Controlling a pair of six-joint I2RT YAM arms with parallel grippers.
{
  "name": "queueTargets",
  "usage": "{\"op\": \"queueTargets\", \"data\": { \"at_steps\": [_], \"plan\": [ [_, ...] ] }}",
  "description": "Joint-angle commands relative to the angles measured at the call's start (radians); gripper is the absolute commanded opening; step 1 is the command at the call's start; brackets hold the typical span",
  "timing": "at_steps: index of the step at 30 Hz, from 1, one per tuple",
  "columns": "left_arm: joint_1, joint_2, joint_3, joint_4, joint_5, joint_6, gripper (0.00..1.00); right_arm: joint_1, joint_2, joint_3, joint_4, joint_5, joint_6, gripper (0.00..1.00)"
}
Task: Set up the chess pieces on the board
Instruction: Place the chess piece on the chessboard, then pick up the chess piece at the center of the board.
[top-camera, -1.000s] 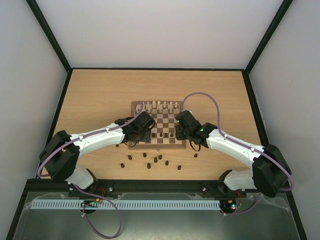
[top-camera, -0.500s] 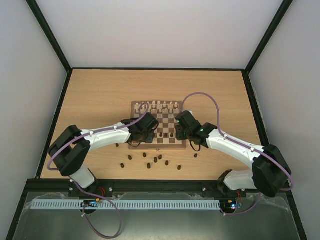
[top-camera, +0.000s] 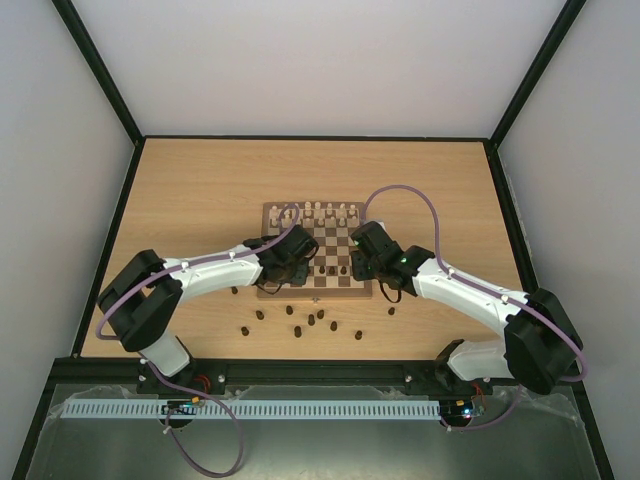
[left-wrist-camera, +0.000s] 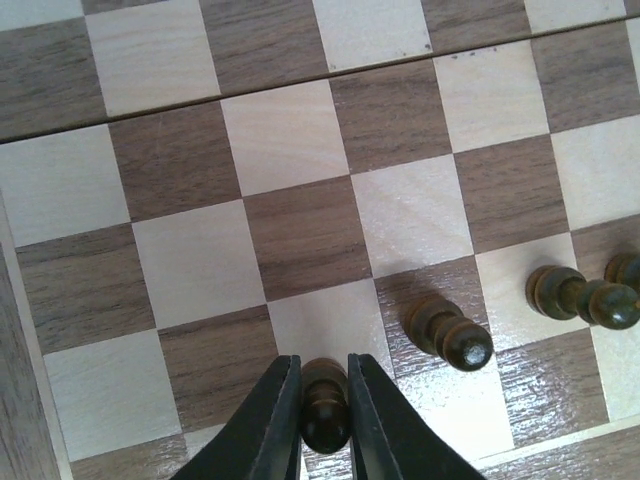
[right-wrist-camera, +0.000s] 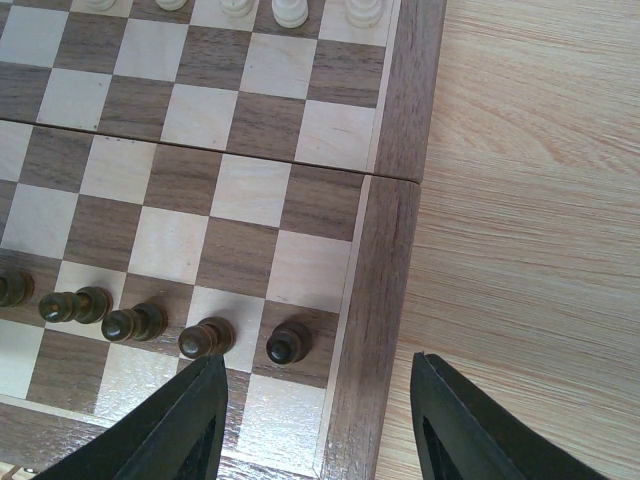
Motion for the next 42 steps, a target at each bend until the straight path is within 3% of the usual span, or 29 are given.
{"op": "queueTargets", "data": {
  "at_steps": [1,22,36,42],
  "plan": [
    [-0.005,0.015,0.027,0.003,-0.018,0.006,0.13,0.002,-0.008,-0.014,-0.023,-0.002,0.001,0.51],
    [-0.004,0.037,0.048,0.024,-0.05,0.016,0.13,0.001,0.006,-0.013,-0.021,-0.005,-0.001,0.51],
    [-0.005,0.031,0.048,0.015,-0.064,0.012,0.33,0.002,0.013,-0.012,-0.019,-0.014,-0.002,0.51],
    [-0.006,-0.088,0.045,-0.04,-0.088,-0.007,0.43,0.002,0.011,-0.011,-0.019,-0.015,-0.001,0.51]
  ]
}}
